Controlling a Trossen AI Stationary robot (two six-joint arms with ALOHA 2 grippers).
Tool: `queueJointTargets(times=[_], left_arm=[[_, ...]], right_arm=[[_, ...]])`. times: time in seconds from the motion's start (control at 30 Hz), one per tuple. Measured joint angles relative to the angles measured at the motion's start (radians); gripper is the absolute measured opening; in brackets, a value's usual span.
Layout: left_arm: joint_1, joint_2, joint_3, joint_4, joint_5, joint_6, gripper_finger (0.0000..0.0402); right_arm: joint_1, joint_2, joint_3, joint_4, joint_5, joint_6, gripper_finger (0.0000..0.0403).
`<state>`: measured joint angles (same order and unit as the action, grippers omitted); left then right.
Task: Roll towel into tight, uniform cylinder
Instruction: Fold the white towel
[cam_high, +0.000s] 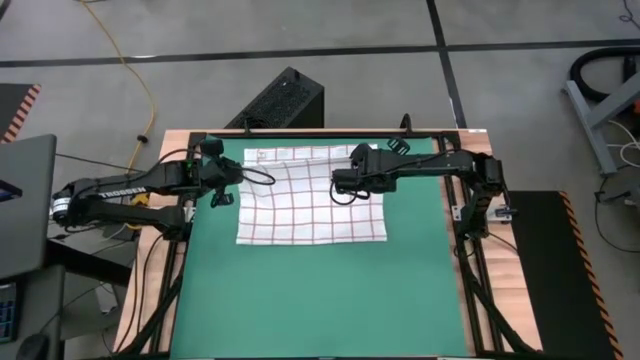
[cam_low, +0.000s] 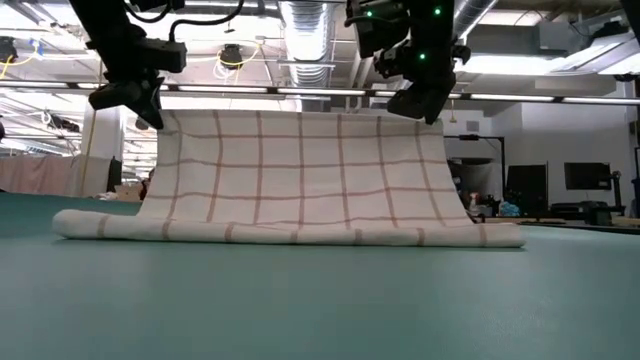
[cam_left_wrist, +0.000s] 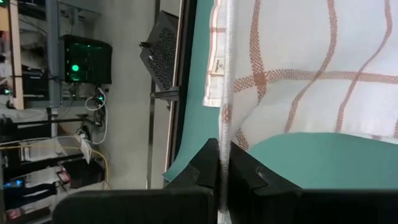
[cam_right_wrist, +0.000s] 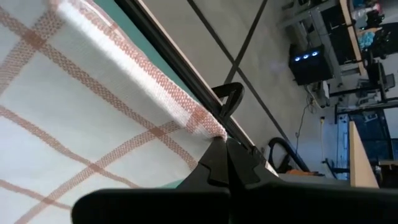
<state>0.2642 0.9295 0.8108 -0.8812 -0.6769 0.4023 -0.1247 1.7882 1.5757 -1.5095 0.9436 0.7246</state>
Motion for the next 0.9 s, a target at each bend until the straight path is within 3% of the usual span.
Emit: queueJointTargets(times=[0.47, 0.9], left_arm=[[-0.001, 0.0, 0.026, -0.078, -0.016, 0.0, 0.0], [0.017, 0.007, -0.056, 0.025, 0.037, 0.004, 0.0]], right_arm=[[-0.001, 0.0, 0.0, 0.003, -0.001, -0.003, 0.0001], [-0.003, -0.001, -0.063, 0.081, -0.017, -0.001, 0.0001]])
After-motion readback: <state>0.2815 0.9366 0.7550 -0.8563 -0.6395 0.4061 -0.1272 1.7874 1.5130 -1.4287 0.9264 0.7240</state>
